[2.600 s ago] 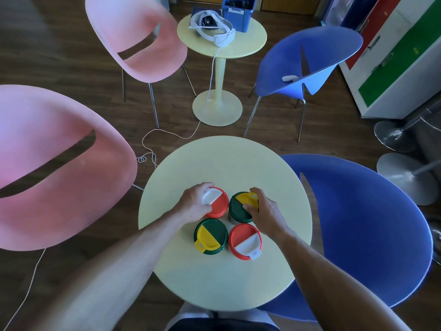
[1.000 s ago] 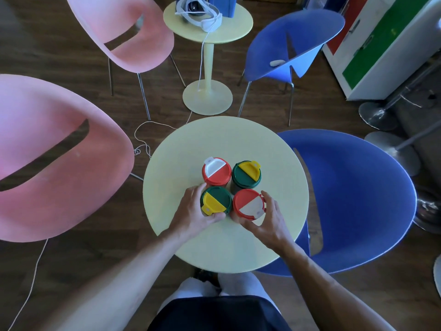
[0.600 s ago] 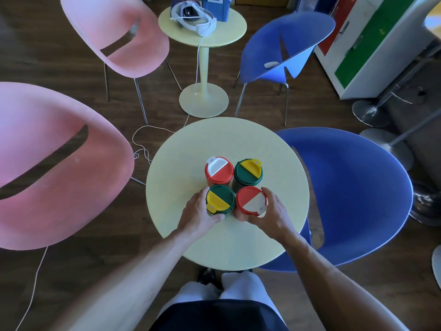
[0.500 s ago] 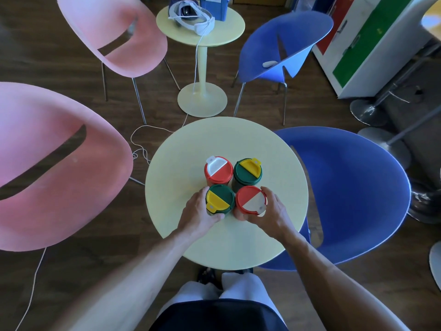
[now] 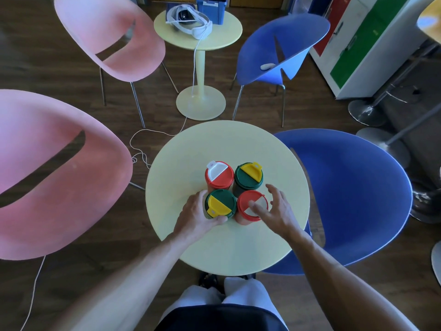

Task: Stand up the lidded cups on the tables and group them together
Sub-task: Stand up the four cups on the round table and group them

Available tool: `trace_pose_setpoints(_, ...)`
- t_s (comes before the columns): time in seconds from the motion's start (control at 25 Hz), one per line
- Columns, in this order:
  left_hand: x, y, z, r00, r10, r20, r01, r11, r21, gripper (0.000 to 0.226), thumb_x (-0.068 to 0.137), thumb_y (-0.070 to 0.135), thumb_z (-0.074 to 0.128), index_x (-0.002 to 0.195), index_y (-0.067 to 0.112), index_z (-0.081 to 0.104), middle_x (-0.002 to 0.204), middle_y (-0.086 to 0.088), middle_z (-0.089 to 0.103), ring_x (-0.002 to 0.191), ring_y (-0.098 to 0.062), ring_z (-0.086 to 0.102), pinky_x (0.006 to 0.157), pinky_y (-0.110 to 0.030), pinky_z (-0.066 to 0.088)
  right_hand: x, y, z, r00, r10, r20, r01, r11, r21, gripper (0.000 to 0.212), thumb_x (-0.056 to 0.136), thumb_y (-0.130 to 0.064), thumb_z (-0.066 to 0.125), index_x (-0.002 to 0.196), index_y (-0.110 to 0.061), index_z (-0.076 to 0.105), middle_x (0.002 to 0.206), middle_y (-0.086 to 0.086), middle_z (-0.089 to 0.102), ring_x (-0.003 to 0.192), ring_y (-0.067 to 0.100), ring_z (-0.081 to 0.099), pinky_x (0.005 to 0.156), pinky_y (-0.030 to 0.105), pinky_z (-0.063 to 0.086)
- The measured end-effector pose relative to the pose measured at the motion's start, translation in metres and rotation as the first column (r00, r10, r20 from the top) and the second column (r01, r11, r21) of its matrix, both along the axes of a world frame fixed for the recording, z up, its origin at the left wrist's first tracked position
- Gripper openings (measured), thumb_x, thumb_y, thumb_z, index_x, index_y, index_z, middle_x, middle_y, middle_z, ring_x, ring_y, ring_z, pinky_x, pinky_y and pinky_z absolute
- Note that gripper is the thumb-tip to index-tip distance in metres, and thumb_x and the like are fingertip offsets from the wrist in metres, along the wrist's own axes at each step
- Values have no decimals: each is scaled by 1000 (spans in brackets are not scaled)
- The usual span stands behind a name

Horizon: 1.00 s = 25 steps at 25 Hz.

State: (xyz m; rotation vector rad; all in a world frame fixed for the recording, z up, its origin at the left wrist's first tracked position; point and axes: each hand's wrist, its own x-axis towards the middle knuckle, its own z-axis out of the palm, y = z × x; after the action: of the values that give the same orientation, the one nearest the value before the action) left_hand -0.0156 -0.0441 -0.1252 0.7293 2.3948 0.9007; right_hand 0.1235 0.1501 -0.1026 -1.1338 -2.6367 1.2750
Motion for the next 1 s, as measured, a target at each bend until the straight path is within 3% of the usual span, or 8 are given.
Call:
trace_pose_setpoints(0.12,-12,3,7,998,13,60,-14,1000,5,98,66,70,67,144,23,30,142,-2,42,127,-21,43,102,-40,41,-22,18,5,999,8,-35,-3,991,136,52,94,-35,56,142,-26,41,141,8,45,125,25,46,101,34,37)
trace_pose_setpoints(0.24,-30,17,12,993,102,66,-104,994,28,78,80,65,55,144,26,32,144,-6,43,129,-23,42,105,-40,38,-46,26,4,999,48,9,-49,992,120,41,97,-22,48,138,-26,51,141,6,49,131,23,41,105,29,30)
trace_pose_setpoints(0.36,-46,32,18,998,48,47,-50,998,39,61,92,48,49,146,29,29,148,-4,41,134,-23,38,107,-33,32,-50,23,-2,999,34,25,-36,995,89,45,96,-13,44,139,-26,50,143,4,48,131,24,41,101,24,29)
trace_pose_setpoints(0.48,-51,40,21,998,-26,60,23,999,44,55,94,37,49,146,36,29,144,-1,48,127,-25,46,101,-29,35,-47,23,-8,999,32,19,-34,994,102,49,97,-9,41,142,-27,47,145,4,44,132,24,39,98,21,28)
trace_pose_setpoints(0.68,-57,37,12,998,-16,66,16,1000,2,51,90,40,56,136,25,41,126,-11,61,111,-28,59,91,-35,48,-46,22,-13,998,45,32,-48,993,110,50,97,-11,40,144,-28,42,148,6,41,134,26,38,104,26,29)
trace_pose_setpoints(1.0,-53,36,13,998,-21,66,19,999,26,54,88,37,62,135,22,40,136,-3,54,113,-24,60,88,-28,46,-46,21,-16,999,42,19,-44,988,148,49,98,-13,39,145,-28,42,144,11,43,130,28,42,101,28,33)
